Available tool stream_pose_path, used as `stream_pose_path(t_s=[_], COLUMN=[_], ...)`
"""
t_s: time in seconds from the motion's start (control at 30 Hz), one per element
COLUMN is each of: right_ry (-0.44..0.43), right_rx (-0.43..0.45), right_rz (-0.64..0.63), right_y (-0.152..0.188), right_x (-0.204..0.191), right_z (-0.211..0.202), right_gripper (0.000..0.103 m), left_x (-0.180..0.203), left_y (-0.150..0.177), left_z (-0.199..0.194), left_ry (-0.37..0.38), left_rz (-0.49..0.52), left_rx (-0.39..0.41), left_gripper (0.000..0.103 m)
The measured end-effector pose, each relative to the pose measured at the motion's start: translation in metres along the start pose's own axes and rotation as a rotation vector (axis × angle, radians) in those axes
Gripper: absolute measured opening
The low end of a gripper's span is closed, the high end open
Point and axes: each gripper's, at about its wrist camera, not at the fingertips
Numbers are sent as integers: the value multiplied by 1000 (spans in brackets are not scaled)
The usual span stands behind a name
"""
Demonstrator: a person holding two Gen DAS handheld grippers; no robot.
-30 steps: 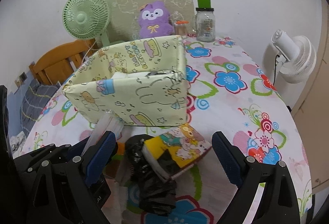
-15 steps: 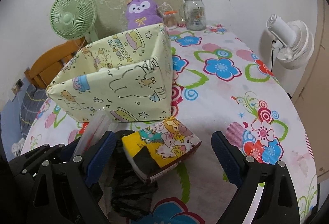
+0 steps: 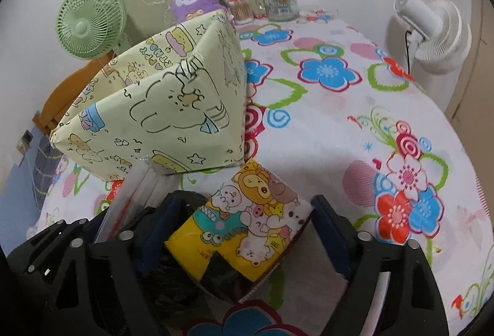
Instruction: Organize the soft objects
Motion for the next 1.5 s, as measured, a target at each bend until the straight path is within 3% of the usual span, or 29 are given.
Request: stream_pose_path(t_s=[0.23, 1.5], right_ry=[5, 17], right_rx=[19, 169], right_rz=[-10, -134], right_y=[1, -3], right_x=[-4, -60], right_z=[-6, -72], right_gripper=[77, 77], left_x=[-2, -33], left_y=[0, 1], left_z=[-1, -63], left_ry=[11, 33], left_rz=[-6, -62], left_rx=[2, 145], left_gripper=[22, 21])
Point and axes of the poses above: each gripper's, at about its wrist camera, not at the fingertips, and z roughly the way its jaws point, x to its right, y to its underside, and after that the axes turned 4 degrees about y, right-handed
